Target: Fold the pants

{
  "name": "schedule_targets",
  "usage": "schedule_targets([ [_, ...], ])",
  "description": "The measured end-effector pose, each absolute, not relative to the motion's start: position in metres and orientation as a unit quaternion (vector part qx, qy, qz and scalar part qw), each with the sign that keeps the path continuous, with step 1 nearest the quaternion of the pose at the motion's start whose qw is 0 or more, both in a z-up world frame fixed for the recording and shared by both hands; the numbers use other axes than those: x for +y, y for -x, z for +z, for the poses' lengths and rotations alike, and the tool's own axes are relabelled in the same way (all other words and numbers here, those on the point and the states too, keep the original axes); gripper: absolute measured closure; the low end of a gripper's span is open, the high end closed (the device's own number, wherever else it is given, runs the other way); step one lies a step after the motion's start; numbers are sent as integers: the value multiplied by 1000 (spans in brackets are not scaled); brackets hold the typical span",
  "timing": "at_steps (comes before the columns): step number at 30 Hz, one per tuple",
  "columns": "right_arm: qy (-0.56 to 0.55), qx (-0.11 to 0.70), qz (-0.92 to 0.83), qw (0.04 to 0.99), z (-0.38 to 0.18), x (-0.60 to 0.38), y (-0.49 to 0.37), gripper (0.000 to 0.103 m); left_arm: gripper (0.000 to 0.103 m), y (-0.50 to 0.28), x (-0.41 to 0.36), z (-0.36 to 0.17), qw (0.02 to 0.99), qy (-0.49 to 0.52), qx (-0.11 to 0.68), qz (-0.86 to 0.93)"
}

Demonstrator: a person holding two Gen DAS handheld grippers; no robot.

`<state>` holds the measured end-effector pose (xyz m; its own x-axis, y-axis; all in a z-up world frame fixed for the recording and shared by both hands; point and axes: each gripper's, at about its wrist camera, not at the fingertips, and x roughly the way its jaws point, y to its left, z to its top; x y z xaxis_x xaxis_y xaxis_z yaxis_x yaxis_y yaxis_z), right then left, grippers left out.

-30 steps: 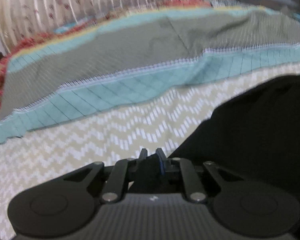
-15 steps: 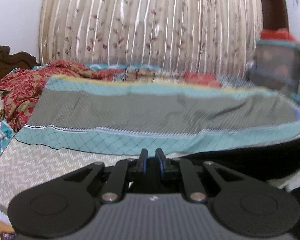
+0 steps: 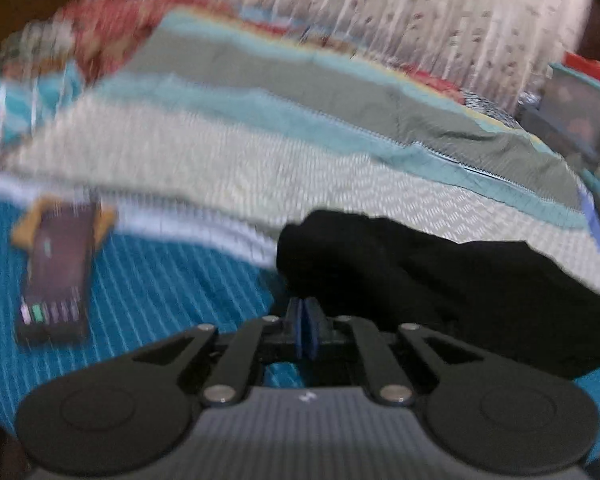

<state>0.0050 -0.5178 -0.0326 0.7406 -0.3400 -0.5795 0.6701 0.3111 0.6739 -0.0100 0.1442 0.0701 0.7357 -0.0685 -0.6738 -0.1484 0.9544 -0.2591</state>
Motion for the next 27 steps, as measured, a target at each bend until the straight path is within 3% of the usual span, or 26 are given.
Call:
schedule_targets([
  [1,-512,154,-324,781,-40,-523,2,81,92,8,149,71,915,168,366,19],
  [3,-537,116,-338,764,-45,-530,10,74,71,4,156,74,908,201,367,13],
  [4,-531,105,-337,770,-42,-532,9,74,40,-5,160,76,901,220,373,11],
  [5,-518,104,-328,783,-35,-525,8,73,24,-8,160,74,896,236,377,10],
  [9,-458,136,-246,843,-7,-508,-20,70,20,-42,153,53,868,285,407,-17],
  [10,-444,148,-225,855,-1,-499,-27,69,15,-54,149,46,862,286,417,-10],
  [12,-412,178,-183,875,5,-480,-47,68,22,-71,143,31,854,293,430,10],
  [14,-383,205,-142,890,9,-451,-64,68,93,-87,139,19,839,307,449,11],
  [19,-266,256,-9,929,22,-376,-95,68,93,-52,125,50,878,272,391,-38],
  [24,-264,292,94,914,25,-351,-126,68,92,12,139,59,892,264,362,-61],
  [27,-239,316,156,905,19,-329,-132,68,73,13,145,30,872,265,411,-5],
])
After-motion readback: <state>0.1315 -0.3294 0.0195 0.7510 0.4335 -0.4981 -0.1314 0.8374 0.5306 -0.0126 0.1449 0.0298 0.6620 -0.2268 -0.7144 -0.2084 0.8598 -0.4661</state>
